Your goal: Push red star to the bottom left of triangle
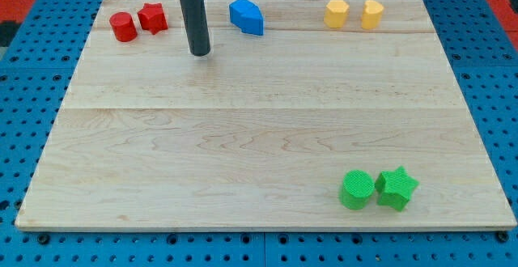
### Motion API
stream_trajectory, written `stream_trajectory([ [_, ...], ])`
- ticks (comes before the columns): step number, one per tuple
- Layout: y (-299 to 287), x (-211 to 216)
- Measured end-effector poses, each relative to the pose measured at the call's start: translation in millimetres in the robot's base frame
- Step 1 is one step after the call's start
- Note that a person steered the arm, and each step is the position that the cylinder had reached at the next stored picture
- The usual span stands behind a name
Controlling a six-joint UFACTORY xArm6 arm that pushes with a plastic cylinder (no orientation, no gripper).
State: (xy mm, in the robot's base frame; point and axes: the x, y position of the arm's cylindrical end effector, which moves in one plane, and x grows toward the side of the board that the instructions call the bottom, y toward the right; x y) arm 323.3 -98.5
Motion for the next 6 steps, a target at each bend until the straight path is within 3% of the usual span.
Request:
stream_trajectory([
  [1,-6,-7],
  [2,-56,4],
  [3,-159,7],
  [4,-206,6],
  [6,-173,-60],
])
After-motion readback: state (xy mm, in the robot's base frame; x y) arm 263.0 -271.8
